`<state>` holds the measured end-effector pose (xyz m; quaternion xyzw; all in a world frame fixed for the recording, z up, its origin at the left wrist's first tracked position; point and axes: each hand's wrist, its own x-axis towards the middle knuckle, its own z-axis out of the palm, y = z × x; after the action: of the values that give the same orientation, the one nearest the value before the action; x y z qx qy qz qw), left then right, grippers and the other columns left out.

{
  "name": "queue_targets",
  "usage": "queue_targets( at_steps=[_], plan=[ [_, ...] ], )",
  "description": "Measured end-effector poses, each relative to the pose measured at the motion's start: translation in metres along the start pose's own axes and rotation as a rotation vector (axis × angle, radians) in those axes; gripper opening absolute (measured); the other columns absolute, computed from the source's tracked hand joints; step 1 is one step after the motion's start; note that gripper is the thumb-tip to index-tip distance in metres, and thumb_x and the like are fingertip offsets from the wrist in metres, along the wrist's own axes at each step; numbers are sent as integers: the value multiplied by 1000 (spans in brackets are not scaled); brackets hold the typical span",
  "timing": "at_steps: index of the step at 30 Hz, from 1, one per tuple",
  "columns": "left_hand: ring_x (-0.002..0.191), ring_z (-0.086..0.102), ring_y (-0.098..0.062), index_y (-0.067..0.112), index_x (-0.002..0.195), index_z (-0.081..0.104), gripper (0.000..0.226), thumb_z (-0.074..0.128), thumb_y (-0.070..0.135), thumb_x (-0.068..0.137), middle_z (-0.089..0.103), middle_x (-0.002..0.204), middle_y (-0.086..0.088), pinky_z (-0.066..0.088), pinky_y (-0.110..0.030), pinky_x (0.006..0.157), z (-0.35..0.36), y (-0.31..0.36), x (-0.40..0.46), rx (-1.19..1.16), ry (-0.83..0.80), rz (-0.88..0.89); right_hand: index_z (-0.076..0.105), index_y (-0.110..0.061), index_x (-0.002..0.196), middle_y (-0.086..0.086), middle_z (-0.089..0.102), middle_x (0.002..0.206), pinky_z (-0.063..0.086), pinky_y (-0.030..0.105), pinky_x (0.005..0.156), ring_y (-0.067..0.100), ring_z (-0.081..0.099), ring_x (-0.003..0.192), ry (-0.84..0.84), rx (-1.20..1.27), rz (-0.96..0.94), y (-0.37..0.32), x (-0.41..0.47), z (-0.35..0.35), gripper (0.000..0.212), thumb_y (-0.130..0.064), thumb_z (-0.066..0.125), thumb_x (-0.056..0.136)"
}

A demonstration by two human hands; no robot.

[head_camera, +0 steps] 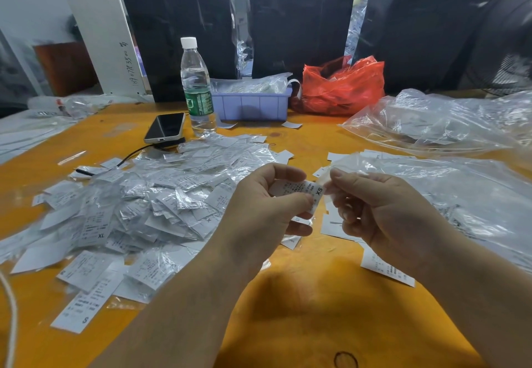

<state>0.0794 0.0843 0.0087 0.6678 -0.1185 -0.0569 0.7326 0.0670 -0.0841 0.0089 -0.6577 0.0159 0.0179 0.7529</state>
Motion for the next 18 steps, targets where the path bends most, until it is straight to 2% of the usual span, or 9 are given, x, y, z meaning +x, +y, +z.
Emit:
queue_targets(
  at_steps=[13,18],
  plan=[
    [60,67,-13,11,102,66,28,68,-9,82,65,96,-16,55,-26,54,0,0,2,-25,48,-10,77,-7,74,0,56,61,35,20,44,10,43,50,-8,-30,-31,-1,-1,0,28,-33,74,64],
    [61,67,-13,12,102,65,28,70,-7,81,66,89,-10,56,-26,54,-1,0,1,-28,50,7,77,-8,73,0,56,60,37,21,42,12,44,49,0,-105,-70,1,-1,3,24,-30,76,63]
  ],
)
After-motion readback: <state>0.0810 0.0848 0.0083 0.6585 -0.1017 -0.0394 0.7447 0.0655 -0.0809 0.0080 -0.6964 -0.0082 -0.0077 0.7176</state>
